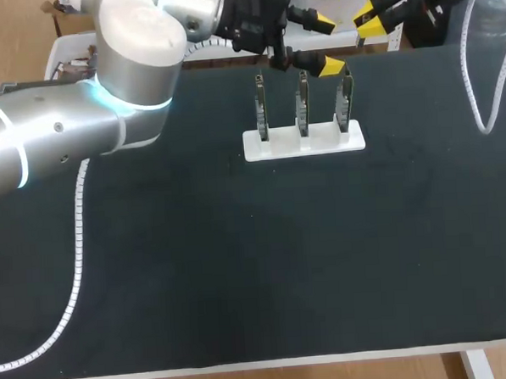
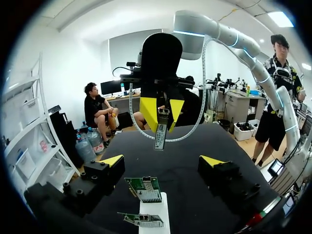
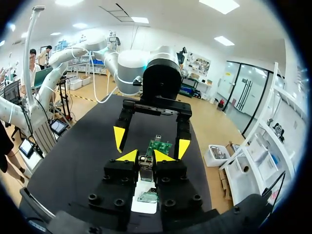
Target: Pick up the optical module with the left hand, and insert it into the network port with the right hand.
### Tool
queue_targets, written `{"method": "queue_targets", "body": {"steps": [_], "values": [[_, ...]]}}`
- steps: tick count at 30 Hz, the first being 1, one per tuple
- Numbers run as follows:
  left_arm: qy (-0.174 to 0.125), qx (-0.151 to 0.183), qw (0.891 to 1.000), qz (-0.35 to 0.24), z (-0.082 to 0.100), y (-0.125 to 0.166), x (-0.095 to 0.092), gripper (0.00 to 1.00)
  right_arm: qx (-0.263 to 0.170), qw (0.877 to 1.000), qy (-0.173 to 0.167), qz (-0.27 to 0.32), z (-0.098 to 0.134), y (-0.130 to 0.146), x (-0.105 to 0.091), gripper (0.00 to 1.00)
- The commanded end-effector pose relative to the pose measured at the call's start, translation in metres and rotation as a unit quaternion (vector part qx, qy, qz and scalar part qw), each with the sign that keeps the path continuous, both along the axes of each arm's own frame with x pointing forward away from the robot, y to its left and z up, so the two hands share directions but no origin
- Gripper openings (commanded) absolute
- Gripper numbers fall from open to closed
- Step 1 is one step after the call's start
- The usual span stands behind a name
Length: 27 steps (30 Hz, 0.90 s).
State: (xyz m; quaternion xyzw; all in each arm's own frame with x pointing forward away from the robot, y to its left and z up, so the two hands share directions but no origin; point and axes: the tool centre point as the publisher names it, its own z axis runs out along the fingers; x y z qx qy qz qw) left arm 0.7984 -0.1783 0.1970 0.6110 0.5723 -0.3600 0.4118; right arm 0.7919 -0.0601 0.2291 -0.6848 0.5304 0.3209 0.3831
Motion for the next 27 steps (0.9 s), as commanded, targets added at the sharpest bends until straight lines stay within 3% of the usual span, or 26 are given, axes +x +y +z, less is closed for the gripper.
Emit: {"method": "queue_targets", "body": {"steps": [1,13,23,27], "values": [[0.0,0.02,1.0,-0.004,0.004,-0.003,0.004,1.0,0.0,1.0,-0.001,0.0,0.0,0.0,-0.001,0.0],[0.022,0.037,0.999,0.027,0.003,0.013,-0.012,1.0,0.0,1.0,-0.001,0.0,0.0,0.0,-0.001,0.0],[0.035,0.033,0.998,0.027,0.001,0.013,-0.012,1.0,0.0,1.0,-0.001,0.0,0.0,0.0,-0.001,0.0],[0.035,0.033,0.998,0.027,0.001,0.013,-0.012,1.0,-0.019,0.999,0.033,0.015,-0.007,-0.001,-0.001,0.0]]}}
